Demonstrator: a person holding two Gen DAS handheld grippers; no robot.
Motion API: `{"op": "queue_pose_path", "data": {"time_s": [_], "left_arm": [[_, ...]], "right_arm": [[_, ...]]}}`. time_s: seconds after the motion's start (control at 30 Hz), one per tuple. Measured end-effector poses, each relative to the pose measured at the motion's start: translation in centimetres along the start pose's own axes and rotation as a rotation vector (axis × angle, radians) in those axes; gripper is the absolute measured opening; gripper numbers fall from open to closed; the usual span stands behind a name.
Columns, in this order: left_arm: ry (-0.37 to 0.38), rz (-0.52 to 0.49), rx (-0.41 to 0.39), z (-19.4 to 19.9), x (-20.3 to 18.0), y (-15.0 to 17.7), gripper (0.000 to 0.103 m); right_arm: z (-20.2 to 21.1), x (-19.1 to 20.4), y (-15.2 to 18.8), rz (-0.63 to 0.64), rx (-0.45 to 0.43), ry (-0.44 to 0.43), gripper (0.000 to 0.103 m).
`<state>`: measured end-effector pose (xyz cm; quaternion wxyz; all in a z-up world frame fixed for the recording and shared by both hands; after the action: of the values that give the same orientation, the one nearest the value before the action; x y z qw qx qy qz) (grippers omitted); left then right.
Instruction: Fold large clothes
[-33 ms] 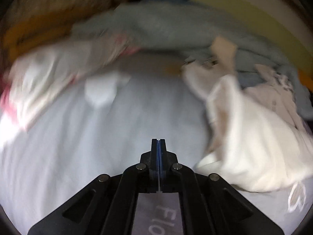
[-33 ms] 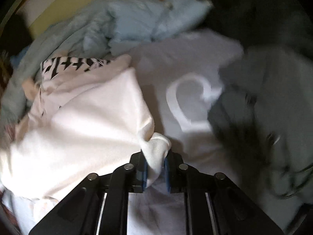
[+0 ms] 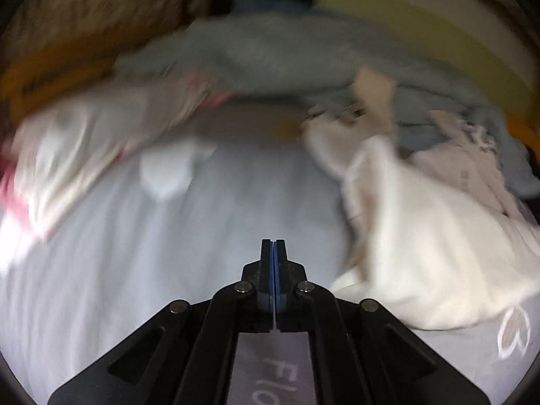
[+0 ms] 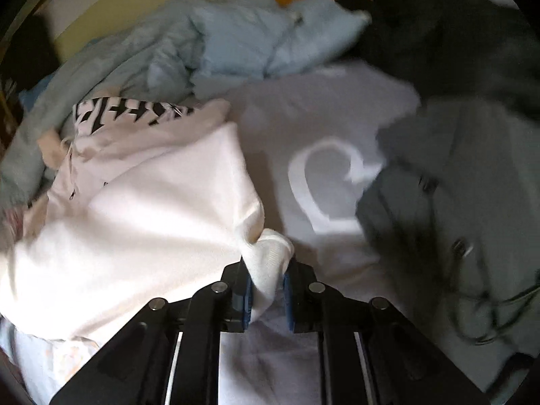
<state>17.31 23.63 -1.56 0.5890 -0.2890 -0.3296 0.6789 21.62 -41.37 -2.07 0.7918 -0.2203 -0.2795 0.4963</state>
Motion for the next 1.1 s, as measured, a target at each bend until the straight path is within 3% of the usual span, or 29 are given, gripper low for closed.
{"op": "queue_pose_path", "data": {"time_s": [0.1, 0.23, 0.33, 0.37, 0.43, 0.5, 0.6, 0.67, 0.77, 0.87, 0.9, 0.93, 0.97, 1.0, 1.07, 1.1], "left_arm": [[0.063, -0.047, -0.07, 1.8, -1.7, -0.9, 0.006], [0.127, -0.025, -0.116, 3.8, -3.4, -2.1, 0.014], [0.145, -0.072, -0.128, 3.9, -4.4, -2.5, 0.017], [0.148, -0.082, -0.126, 3.8, -5.6, -2.3, 0.017], [0.141, -0.074, -0.13, 3.3, -5.7, -2.1, 0.017], [0.158, -0.064, -0.133, 3.2, -6.1, -2.1, 0.017], [0.192, -0.092, -0.101, 1.6, -6.7, -3.4, 0.017], [0.183, -0.148, -0.093, 0.0, -7.9, -4.7, 0.018], [0.143, -0.211, -0.039, -3.5, -10.3, -6.5, 0.024], [0.021, -0.161, 0.032, -7.8, -9.6, -6.7, 0.026], [-0.005, -0.143, 0.08, -9.5, -8.8, -6.2, 0.025], [-0.035, -0.139, 0.115, -10.8, -8.1, -5.5, 0.026], [-0.052, -0.142, 0.147, -11.9, -7.5, -4.6, 0.026], [-0.032, -0.14, 0.179, -12.8, -6.8, -3.8, 0.032], [0.041, -0.078, 0.207, -13.5, -5.5, -3.3, 0.037], [0.029, -0.077, 0.206, -13.6, -5.1, -3.5, 0.047]], "right_arm": [[1.1, 0.0, -0.1, -0.009, -0.011, 0.026, 0.025], [2.6, -0.2, -0.1, -0.026, -0.018, 0.024, 0.032], [4.8, -0.2, -0.7, -0.015, -0.121, 0.101, 0.055], [5.4, -0.5, -0.7, -0.049, -0.131, 0.071, 0.059], [5.9, -0.5, -0.4, -0.167, -0.066, -0.107, 0.059], [6.5, 0.3, -0.1, -0.193, -0.047, -0.227, 0.059], [8.5, 3.4, -0.6, -0.012, -0.164, -0.209, 0.062], [9.1, 6.3, -1.4, 0.135, -0.226, -0.22, 0.071], [6.9, 10.6, -2.8, 0.269, -0.191, -0.253, 0.072], [1.4, 13.1, -4.3, 0.297, -0.099, -0.202, 0.072], [-0.6, 13.3, -4.5, 0.33, -0.077, -0.15, 0.071], [-3.9, 12.4, -4.7, 0.371, -0.062, 0.014, 0.071], [-6.1, 11.0, -4.8, 0.374, -0.052, 0.118, 0.071], [-8.3, 9.0, -4.7, 0.345, -0.02, 0.157, 0.073], [-9.4, 5.7, -4.9, 0.193, 0.028, 0.024, 0.078], [-9.4, 4.1, -5.2, 0.109, 0.044, -0.031, 0.078]]}}
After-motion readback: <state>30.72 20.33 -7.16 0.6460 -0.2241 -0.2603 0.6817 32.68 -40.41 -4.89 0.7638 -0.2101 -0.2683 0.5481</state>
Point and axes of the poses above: each gripper's, at about its wrist camera, not at the fingertips, and z roughly against the way its jaws point, x to its left, y to its underside, the point moved 4 cm from there along -z, roughly the way its jaws point, and after that the axes turned 6 degrees about -z, right-handed, at the moved point
